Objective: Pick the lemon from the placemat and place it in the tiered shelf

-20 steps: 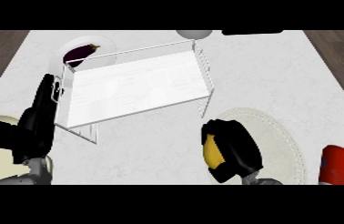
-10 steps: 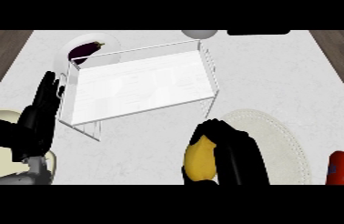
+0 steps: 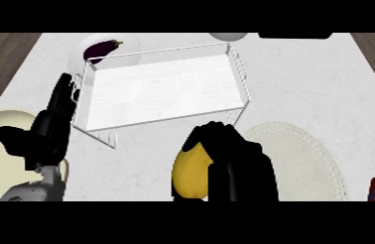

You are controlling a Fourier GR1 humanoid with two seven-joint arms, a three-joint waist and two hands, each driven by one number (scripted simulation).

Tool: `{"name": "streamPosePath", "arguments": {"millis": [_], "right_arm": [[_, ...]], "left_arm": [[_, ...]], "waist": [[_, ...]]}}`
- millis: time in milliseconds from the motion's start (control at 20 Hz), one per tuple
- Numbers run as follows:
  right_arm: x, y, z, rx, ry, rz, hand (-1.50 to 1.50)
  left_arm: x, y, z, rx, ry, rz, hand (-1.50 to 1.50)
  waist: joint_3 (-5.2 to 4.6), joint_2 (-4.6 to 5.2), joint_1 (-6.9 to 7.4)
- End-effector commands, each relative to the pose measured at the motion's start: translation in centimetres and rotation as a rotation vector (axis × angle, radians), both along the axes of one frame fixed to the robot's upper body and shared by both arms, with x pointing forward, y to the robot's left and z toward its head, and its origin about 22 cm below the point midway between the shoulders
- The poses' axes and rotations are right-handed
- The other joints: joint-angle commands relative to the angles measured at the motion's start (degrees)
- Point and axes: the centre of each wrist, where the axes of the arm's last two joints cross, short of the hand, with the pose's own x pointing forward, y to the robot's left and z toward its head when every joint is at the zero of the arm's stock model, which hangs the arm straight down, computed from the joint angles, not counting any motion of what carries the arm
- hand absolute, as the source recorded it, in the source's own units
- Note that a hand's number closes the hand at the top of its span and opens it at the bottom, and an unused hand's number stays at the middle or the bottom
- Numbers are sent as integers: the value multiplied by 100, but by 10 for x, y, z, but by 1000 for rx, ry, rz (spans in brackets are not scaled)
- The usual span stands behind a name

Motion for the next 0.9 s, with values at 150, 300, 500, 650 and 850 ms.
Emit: {"name": "streamPosePath", "arguments": {"millis": [150, 300, 500, 650, 850], "right_arm": [[38, 27, 20, 116, 51, -163, 150], [65, 37, 9, 99, 33, -183, 150], [86, 37, 12, 142, 0, -183, 150], [98, 49, 0, 121, -11, -192, 150], [129, 51, -2, 124, -11, -176, 150]], "left_arm": [[1, -2, 2, 6, -13, -16, 0], [4, -18, 14, -13, -10, -40, 0], [4, 10, 0, -13, -17, -15, 0], [5, -4, -11, 10, -17, -14, 0], [10, -5, -14, 4, 4, -21, 0]], "waist": [[13, 52, 113], [22, 67, 121], [20, 77, 88], [20, 78, 93], [22, 91, 87]]}}
